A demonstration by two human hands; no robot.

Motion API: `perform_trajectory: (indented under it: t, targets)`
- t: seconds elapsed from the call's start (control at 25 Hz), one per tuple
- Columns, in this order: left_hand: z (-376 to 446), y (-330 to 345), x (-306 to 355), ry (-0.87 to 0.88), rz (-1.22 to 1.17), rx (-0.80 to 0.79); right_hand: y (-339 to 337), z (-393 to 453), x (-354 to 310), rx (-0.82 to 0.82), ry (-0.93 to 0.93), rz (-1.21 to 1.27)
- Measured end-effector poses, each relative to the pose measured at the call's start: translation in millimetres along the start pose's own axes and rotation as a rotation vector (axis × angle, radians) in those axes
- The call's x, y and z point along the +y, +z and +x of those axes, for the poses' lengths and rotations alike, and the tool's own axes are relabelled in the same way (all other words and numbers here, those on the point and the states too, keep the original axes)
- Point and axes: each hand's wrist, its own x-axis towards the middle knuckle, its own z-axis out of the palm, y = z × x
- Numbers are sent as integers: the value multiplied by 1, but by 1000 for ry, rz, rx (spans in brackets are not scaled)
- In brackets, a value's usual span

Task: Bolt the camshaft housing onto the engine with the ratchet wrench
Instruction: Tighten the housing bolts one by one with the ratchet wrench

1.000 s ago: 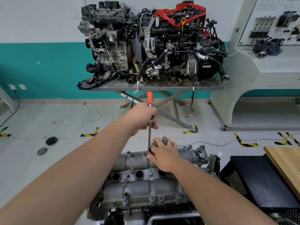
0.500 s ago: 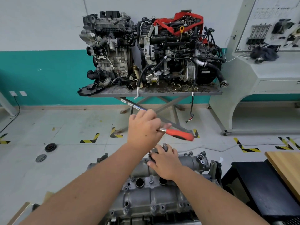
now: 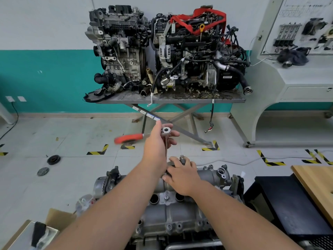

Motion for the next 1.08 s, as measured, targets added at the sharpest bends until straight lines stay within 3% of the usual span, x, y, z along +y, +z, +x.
perform_trajectory:
  t: [0.12, 0.24, 0.36, 0.48, 0.56, 0.6, 0.68, 0.72, 0.76, 0.84, 0.96, 1.08]
  targets:
    - [10, -10, 21, -133, 184, -68, -1, -1, 1, -14, -1, 3]
    - [14, -12, 47, -162, 673, -240, -3, 0, 0, -47, -8, 5]
    - [13, -3, 67, -82, 1214, -409, -3, 0, 1, -58, 0, 22]
    - [11, 12, 72, 191, 1722, -431, -4, 0, 0, -56, 3, 17]
    - [8, 13, 65, 514, 2018, -384, -5, 1, -1, -57, 12, 8]
    - [6, 8, 58, 755, 2068, -345, -5, 0, -1, -53, 15, 2]
    - [0, -7, 42, 1267, 1969, -230, -4, -1, -2, -26, 10, -7]
    - [-2, -16, 32, 1433, 1841, -128, -3, -1, -2, -10, 6, -9]
    - [-1, -21, 22, 1476, 1710, -18, -3, -1, -2, 3, 4, -12]
    - [1, -22, 4, 1278, 1494, 126, -2, -1, -2, 16, -2, -17]
    - [-5, -14, -10, 844, 924, -33, -2, -1, 0, -5, 3, -9]
    - [-14, -8, -17, 637, 482, -24, -2, -2, 1, -13, 2, 11]
